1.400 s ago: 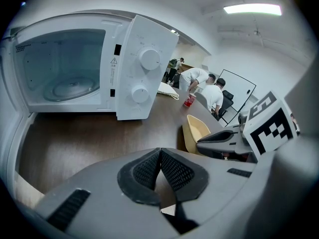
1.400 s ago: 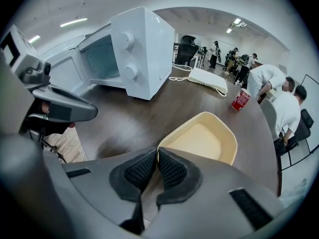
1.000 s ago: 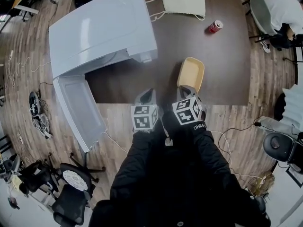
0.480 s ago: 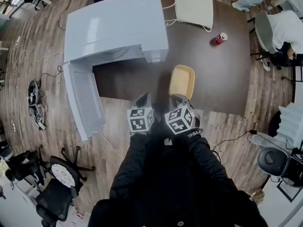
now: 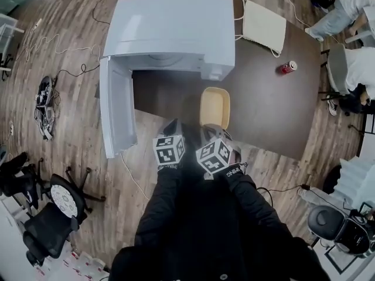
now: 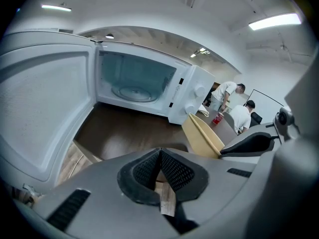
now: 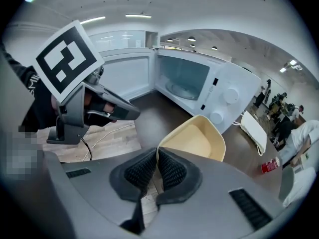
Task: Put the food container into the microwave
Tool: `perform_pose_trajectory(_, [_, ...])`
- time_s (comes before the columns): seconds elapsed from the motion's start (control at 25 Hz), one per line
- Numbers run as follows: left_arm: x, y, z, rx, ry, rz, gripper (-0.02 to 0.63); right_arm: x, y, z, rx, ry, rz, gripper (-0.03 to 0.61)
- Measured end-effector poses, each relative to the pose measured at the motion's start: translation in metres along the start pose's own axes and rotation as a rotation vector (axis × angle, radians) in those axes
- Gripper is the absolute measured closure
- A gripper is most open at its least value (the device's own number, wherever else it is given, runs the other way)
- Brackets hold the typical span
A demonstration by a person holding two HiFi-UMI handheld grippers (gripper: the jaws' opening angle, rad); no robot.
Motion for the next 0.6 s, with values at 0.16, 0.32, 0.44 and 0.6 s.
perform_pose_trajectory(0.16, [-0.007, -0.003, 0.022, -0.036, -0.036, -0.020, 0.580, 0.010, -0.015, 0.015, -0.055, -0.038, -0.009, 0.545])
perform_pose_trajectory(0.32, [-0.013, -0.006, 0.039, -0.070, -0.065, -0.034, 0.580, 0.016, -0.031, 0.022, -0.095, -0.064, -0.023, 0.545])
perform_pose_trajectory(0.44, [-0.018, -0.012, 0.049, -0.090, -0.079, -0.043, 0.580, 0.020, -0.046, 0.025, -0.125, -0.079, -0.028, 0.546])
perform_pose_trajectory(0.6, [-0.020, -0.020, 0.065, -0.109, -0.090, -0.051, 0.580, 0.028, -0.068, 0.032, -0.156, -0.098, -0.033, 0.546])
Point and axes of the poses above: the fingertips, and each gripper's own axes: x forward along the fingers, z to its left, y out of its underside, the point moved 1 cm from there along -x, backward along the fingers, and after that the axes turned 3 degrees about -z, right-handed, at the moved point
